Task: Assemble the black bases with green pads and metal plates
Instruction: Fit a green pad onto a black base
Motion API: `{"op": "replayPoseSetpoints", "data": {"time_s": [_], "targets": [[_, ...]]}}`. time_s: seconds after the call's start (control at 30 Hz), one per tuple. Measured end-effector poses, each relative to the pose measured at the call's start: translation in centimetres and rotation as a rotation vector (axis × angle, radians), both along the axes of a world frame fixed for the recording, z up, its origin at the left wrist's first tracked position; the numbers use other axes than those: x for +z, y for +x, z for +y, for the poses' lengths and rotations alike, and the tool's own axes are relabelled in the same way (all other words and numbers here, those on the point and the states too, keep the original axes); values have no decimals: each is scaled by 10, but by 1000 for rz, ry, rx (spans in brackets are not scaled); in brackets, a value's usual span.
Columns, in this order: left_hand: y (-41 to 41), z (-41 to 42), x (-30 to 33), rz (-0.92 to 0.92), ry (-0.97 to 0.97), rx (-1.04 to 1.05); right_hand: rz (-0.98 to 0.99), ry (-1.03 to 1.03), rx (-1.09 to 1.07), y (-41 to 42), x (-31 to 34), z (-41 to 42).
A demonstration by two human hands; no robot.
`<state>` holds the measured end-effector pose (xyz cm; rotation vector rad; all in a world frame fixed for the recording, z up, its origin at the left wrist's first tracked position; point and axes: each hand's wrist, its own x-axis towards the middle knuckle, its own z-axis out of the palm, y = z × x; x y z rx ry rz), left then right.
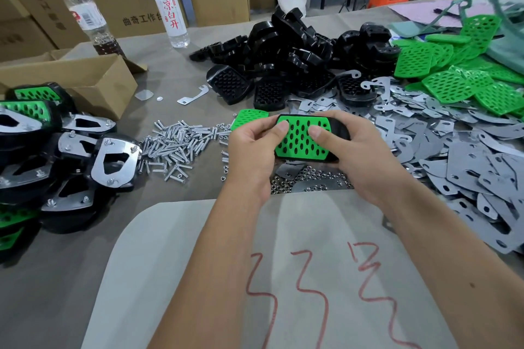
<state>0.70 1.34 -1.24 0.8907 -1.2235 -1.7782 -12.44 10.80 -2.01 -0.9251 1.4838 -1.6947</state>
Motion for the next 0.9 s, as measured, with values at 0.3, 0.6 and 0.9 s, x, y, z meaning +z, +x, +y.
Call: {"op": "replayPoseSetpoints", "data": {"time_s": [0.3,0.6,0.9], "targets": [[9,-4,-3,-103,-80,-136,-116,-38,-7,2,2,2],[11,-8,-2,-45,32,-147,-145,5,148,-7,4,4],[5,-5,-3,-98,31,-110,39,16,67,-1,1,2]]}}
